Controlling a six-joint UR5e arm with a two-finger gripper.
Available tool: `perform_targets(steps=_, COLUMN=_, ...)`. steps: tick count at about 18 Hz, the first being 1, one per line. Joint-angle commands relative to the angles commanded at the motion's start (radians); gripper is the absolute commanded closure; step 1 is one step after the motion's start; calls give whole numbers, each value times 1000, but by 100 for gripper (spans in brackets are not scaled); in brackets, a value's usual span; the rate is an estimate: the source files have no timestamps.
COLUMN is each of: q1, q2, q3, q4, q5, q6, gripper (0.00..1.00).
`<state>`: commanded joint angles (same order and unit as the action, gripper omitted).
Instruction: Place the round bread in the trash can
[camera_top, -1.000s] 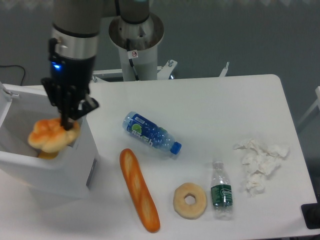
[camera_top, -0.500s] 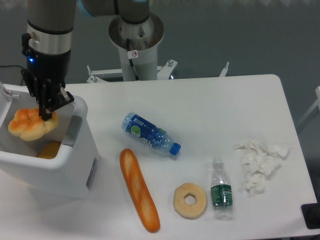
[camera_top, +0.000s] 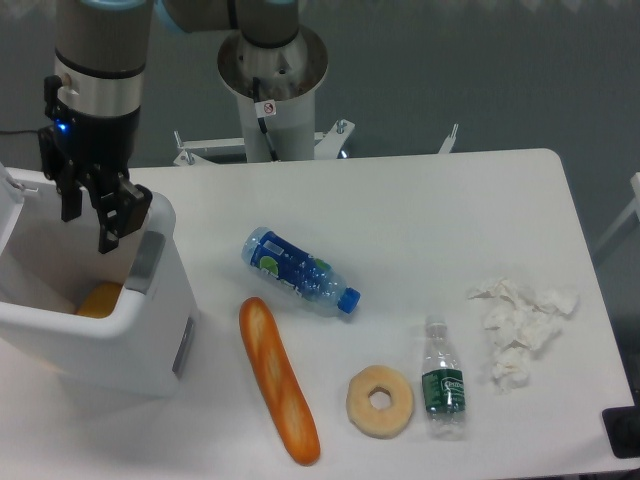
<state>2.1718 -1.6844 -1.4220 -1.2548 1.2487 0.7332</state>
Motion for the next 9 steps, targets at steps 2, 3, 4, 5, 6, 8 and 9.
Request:
perform_targets(steps=2, q1=89, q2=34, q3=-2, q4=0, q5=3, q6=14, gripper=0)
perform_targets(steps=3, q1=139, q2=37, q3=-3, q4=-2, q5=2, q6=32, gripper=0)
perform_targets(steps=4, q1=176, q2=40, q3=-6, q4=-2, q5=2, q6=64, gripper=0)
perform_targets(steps=5, q1=209, q2=40, q3=-8, q4=-5, q5=6, q6=102, gripper=0)
perform_targets(steps=6, q1=244, q2=40, q3=-11, q4=-8, q5=9, q6=144, gripper=0)
perform_targets(steps=8, q1=334, q2=38, q3=-32, q4=-6, q5=9, q6=210, gripper=0)
perform_targets(steps=9, q1=371, q2=34, q3=-37, q4=-8, q5=11, q6=231, gripper=0)
